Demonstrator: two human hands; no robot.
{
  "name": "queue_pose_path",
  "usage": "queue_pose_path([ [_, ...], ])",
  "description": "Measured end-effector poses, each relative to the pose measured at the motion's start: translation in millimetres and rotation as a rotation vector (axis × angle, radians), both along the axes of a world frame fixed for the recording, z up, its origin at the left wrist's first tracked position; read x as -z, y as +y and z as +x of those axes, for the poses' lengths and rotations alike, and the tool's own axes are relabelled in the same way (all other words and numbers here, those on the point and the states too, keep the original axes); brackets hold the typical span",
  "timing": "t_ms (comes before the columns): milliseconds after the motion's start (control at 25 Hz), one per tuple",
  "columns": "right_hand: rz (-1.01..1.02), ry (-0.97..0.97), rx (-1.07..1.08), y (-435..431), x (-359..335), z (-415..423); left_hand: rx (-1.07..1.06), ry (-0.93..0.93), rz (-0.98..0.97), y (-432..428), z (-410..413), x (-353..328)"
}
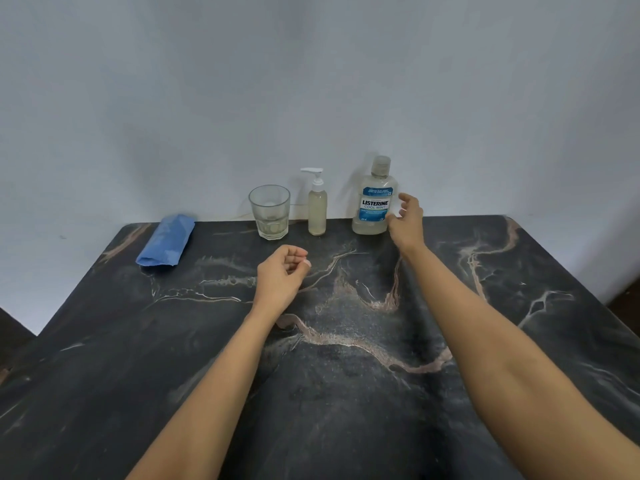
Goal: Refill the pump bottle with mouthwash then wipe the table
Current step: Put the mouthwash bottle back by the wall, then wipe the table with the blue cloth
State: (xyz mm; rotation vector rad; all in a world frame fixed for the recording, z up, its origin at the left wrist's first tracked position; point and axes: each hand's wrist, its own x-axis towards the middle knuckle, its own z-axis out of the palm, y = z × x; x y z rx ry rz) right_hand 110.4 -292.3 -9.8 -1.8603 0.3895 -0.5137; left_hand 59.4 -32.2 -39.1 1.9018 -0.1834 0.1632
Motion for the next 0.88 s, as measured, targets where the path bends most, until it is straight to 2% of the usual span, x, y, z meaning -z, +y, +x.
queue_pose_path([
  [120, -0.122, -0.212, 0.14, 32.2, 1.3, -28.6, -0.044, 0.01, -0.015, 27.2, -11.4, -4.0],
  [280, -0.336, -0.353, -0.02, 104.2, -3.5, -52.6, -0.148, 0.024, 0.035, 83.5, -33.1, 2.6],
  [440, -0.628, -0.245, -0.419, 185.0, -12.7, -43.6, -0.324, -0.001, 0.076, 148.2, -47.5, 12.6],
  [560, -0.702, -0.051, -0.662, 240.6, -9.8, -28.4, -0.434, -0.093, 0.094, 177.8, -55.4, 16.1],
  [720, -0.69, 0.116, -0.774, 295.9, -1.5, -5.6, -0.561, -0.049, -0.046, 180.3, -54.6, 16.4],
  [880, -0.77, 0.126, -0.883, 340.0, 5.6, 14.7, -0.621, -0.055, -0.126, 183.2, -49.9, 20.4],
])
